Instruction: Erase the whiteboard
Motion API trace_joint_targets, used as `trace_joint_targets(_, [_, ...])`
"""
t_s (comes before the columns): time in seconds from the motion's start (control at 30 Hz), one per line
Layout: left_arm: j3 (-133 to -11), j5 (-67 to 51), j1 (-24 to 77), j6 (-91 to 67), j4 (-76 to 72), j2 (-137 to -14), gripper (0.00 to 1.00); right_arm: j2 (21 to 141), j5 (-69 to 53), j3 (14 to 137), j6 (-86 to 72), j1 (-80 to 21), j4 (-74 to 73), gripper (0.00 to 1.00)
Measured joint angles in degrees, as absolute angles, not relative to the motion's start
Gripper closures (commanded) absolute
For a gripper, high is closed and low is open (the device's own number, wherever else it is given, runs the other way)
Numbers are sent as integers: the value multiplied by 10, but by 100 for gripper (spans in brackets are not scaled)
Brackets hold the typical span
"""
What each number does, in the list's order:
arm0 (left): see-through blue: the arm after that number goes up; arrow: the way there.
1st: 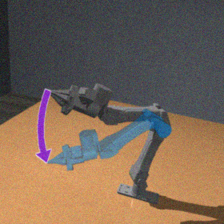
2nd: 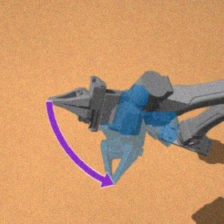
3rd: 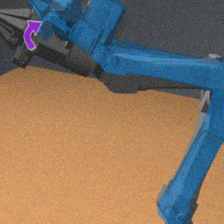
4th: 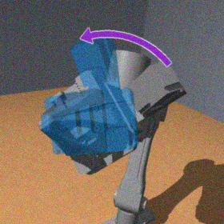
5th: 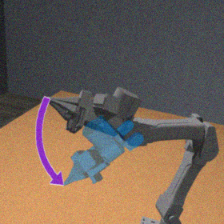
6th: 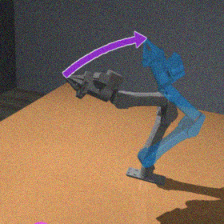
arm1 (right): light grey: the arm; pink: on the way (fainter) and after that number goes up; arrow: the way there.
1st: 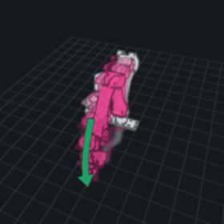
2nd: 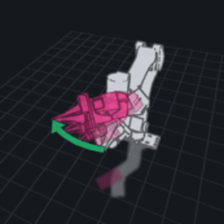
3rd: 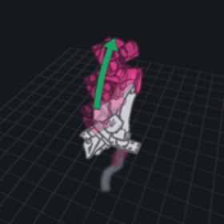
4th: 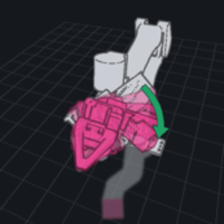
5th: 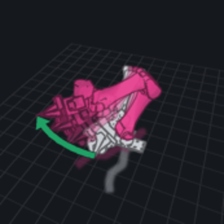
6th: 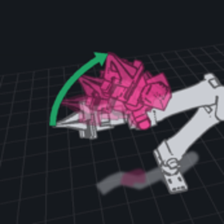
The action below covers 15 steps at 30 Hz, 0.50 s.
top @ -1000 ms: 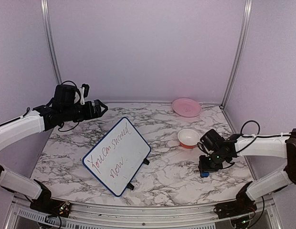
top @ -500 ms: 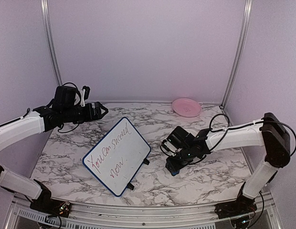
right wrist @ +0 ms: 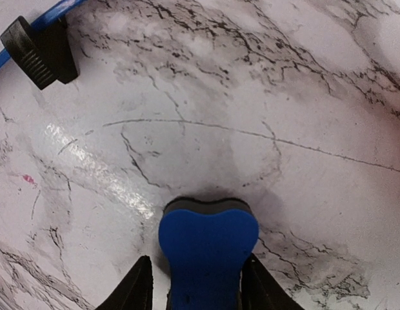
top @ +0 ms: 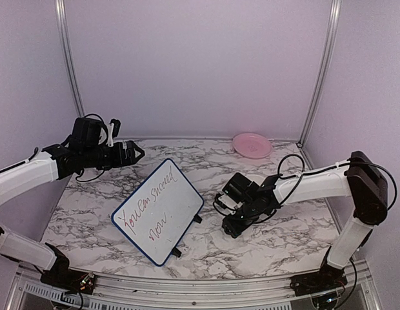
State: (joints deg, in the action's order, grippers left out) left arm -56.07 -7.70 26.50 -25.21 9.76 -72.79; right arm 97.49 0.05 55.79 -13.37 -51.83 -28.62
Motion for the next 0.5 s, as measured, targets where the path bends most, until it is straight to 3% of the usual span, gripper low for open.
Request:
trace_joint_targets(0.23, [-561,-77,265,-250,103,-728,5,975,1,558,-133,-518,-293,73])
trace_joint_targets(0.5, [-556,-117,262,-244,122,-725,24,970,8,561,-126,-519,-299,84])
